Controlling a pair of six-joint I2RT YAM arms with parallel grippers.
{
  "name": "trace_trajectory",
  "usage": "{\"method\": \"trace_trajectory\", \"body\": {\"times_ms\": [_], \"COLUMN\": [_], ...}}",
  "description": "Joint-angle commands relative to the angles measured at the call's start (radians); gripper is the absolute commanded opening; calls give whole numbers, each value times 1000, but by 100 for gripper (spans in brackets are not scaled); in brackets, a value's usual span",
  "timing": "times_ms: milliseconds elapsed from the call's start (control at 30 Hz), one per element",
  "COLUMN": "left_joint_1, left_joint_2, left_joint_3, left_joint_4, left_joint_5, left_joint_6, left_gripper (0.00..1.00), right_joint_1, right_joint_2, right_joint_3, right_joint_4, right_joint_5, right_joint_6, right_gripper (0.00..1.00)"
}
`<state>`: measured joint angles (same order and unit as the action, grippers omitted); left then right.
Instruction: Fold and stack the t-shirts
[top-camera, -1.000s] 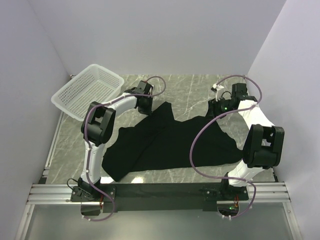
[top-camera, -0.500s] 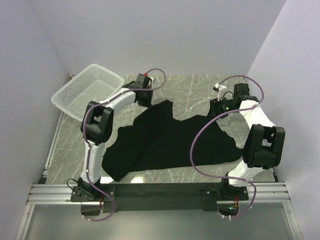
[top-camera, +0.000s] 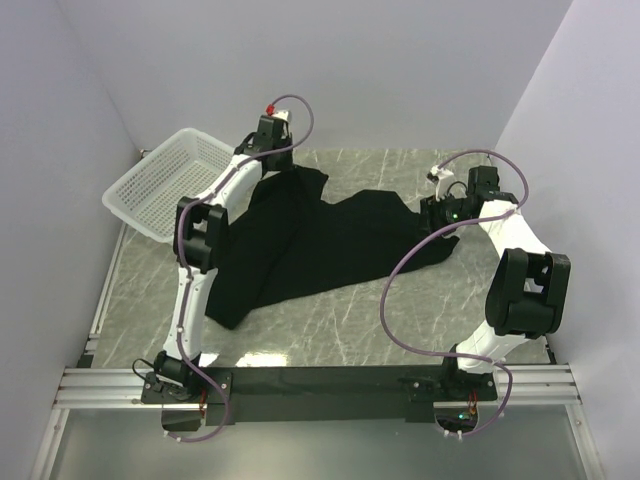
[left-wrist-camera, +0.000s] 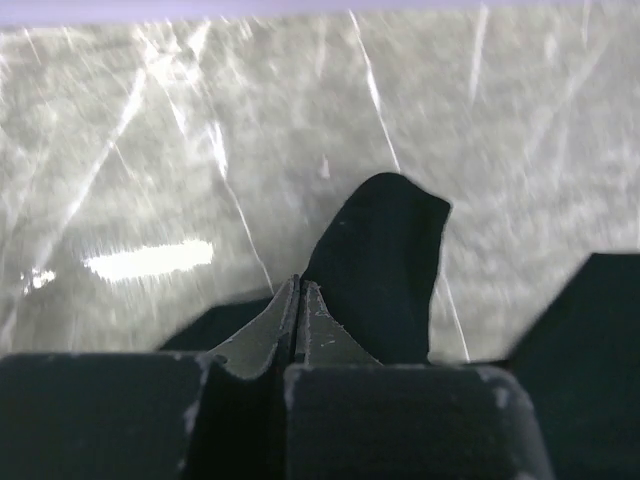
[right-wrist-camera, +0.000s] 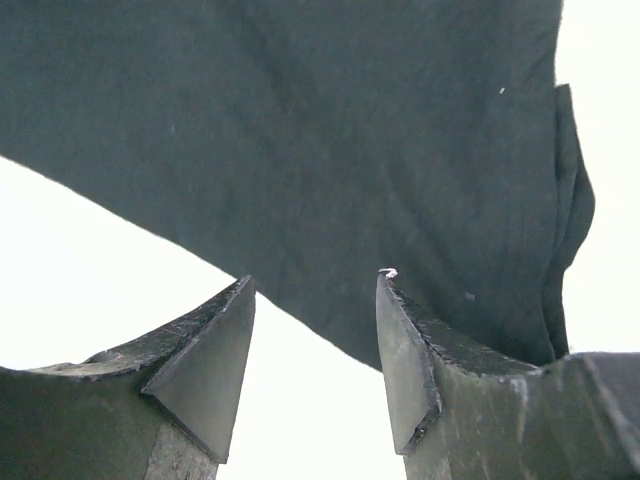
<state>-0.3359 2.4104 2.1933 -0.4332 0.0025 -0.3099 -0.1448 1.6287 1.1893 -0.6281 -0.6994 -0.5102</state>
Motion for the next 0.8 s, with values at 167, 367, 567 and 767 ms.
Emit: {"method": "trace_trajectory", "body": {"times_ms": [167,367,567,767], "left_joint_1": [38,38,37,46], "left_joint_2": [-6,-224,-526,-856], "left_joint_3": [85,-94,-413,-761], "left_joint_4": [120,191,241,241], "left_joint_5": [71,189,156,44], "left_joint_6": [-90,-86,-101,-118], "left_gripper": [35,53,58,69], "right_joint_1": [30,85,169,188], "right_joint_2": [43,255,503,716], "right_joint_3": [62,289,651,898], "right_joint_4": [31,76,44,-48], "right_joint_5": [60,147,328,403], "right_joint_6": [-57,51,182,251], "right_gripper": [59,63,68,68]}}
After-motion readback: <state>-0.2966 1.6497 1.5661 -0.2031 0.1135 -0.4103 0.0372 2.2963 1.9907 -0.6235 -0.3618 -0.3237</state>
